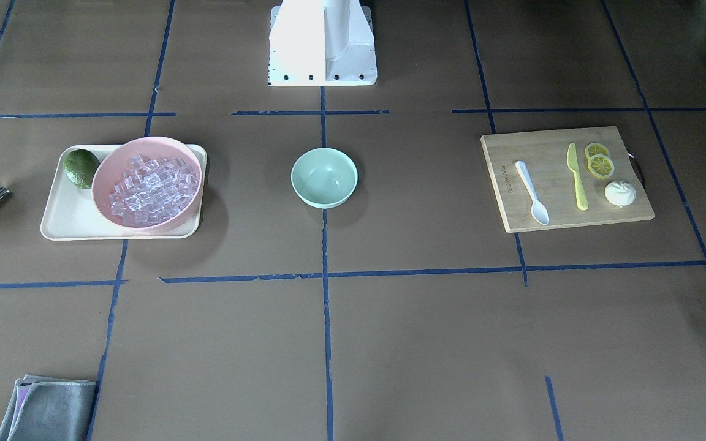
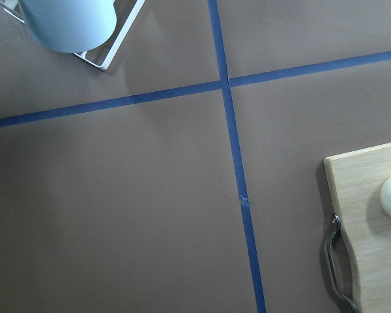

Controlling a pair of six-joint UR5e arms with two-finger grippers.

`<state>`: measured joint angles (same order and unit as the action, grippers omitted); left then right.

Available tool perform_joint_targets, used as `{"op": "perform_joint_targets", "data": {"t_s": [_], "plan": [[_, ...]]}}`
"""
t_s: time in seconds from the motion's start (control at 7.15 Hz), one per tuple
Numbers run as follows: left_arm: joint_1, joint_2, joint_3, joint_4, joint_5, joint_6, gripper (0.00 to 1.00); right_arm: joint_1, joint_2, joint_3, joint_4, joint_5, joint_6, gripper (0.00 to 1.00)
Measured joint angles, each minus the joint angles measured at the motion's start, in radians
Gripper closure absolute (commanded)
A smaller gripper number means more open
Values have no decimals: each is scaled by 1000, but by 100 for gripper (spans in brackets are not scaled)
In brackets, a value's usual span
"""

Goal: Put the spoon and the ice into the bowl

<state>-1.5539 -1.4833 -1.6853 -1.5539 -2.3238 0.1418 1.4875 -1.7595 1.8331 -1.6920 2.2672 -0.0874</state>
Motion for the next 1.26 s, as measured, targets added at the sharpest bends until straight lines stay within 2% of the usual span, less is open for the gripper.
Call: {"op": "perform_joint_targets", "data": {"t_s": [0.56,0.84,1.26], "plan": [[0,0,1,0,0,-1,0,-8,2,45,1,5,-2,0],[0,-3,-9,-8,0,0,0,-34,11,76,0,40,0,0],[13,-12,-16,-179,-1,-6,0,-45,15,82,0,98,1,0]]}}
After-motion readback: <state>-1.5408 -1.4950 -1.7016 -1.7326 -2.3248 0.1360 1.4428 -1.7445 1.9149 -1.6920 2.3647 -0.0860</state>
